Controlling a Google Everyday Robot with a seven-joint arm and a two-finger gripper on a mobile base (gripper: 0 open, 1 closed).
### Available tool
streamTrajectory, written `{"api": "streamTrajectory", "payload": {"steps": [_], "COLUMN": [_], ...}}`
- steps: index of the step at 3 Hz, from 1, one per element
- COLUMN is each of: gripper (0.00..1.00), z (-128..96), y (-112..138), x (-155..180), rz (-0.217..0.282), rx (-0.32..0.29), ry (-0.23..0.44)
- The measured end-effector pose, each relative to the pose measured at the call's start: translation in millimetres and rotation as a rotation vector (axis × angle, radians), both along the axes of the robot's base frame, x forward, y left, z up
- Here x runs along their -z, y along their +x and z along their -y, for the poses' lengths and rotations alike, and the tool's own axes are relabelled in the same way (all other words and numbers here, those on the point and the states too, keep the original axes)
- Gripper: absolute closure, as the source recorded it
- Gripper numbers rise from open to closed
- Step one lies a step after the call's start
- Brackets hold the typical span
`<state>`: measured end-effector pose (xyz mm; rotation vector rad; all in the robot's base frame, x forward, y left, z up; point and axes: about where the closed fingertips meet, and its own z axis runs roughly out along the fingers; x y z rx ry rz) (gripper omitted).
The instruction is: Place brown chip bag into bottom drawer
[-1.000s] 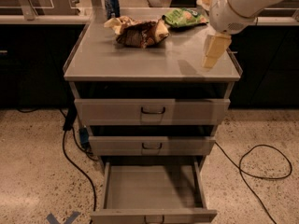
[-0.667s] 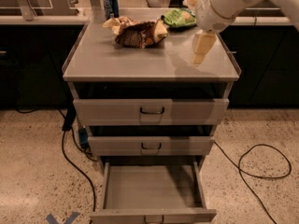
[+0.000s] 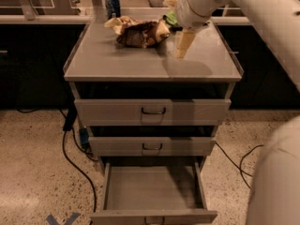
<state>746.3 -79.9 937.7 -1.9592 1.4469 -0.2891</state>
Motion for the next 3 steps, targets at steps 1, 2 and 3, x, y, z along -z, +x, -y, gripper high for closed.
{"api": "streamTrajectory", "payload": {"steps": [1,2,3], "gripper": [0.00,0.00,0.00], "z": [-22.6,-22.6,-28.9], "y": [25.5,25.5,35.3], "x": [-1.4,-1.4,8.8], "rz": [0.033,0.033,0.041], "rx": [-0.044,-0.044,-0.064], "ry": [0.001,0.001,0.009]}}
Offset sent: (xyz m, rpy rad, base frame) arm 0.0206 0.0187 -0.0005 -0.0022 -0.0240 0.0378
